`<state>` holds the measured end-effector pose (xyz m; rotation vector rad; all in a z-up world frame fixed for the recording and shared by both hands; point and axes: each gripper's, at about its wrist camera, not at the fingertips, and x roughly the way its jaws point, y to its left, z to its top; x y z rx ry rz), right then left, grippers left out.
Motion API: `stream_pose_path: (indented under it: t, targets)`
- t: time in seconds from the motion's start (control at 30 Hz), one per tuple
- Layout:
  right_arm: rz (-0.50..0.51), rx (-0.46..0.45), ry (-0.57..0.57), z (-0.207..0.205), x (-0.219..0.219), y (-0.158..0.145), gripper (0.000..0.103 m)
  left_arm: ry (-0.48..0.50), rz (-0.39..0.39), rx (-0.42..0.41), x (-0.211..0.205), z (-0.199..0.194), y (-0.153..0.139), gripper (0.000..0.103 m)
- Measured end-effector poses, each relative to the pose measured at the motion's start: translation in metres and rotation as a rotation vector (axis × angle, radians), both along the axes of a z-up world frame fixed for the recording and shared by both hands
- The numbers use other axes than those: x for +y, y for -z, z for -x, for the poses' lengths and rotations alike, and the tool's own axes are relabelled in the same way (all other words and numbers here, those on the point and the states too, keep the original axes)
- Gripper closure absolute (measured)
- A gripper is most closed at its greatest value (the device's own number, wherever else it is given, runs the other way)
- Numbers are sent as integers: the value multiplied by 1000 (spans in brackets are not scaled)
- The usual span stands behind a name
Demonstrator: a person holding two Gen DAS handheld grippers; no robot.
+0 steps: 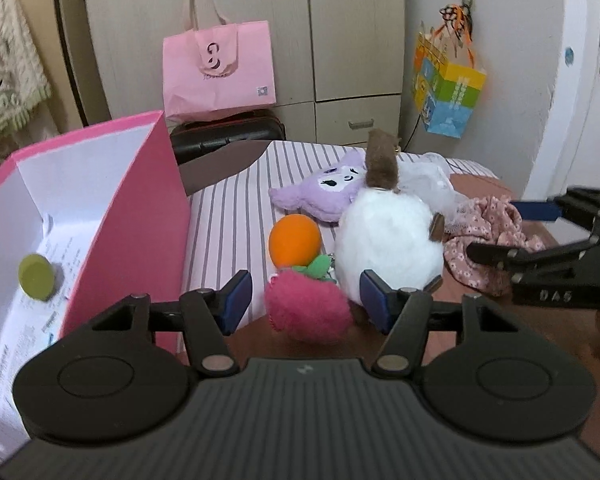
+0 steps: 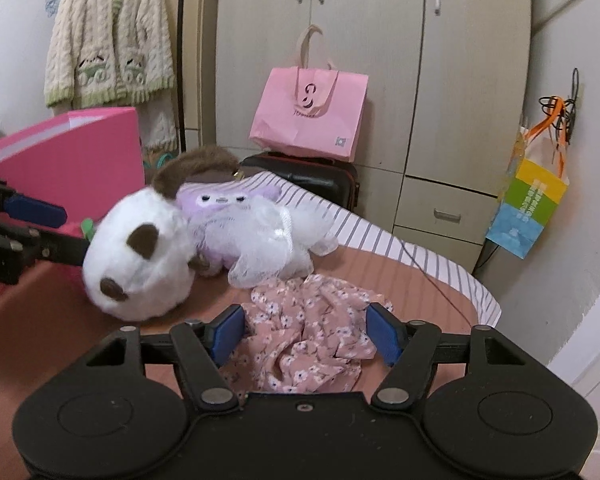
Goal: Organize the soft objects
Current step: 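Grasp the pink pompom with the left tool while the right tool grasps the floral cloth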
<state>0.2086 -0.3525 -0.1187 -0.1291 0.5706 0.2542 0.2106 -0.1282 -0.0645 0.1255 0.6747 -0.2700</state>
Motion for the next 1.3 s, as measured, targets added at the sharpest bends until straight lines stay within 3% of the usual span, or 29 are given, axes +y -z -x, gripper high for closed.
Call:
stream_pose_path:
  t: [0.33,0.5,0.67,0.73,0.8,1.0,1.3]
  targets:
    - [-35,46,9,-6,0,10,28,-38,152,107,14,-10,23,45]
    - [-71,60,-7,-1,0,10,45,-53,175,50,16,-5,26,52]
    - [-78,57,-27,7,5,9,73,-51,191,25,17,-2,26,68]
    - [-75,53,-28,11,8,8,77,-68,140,-28,14,4,24,71]
    - [-77,40,-30,17,10,8,78,-74,117,-74,13,10,20,71]
    - [-82,36,7,30,16,7,78,-84,184,-59,26,20,10,71]
    - [-202,42,119,55,30,5,78,-42,256,-39,35,46,5,71]
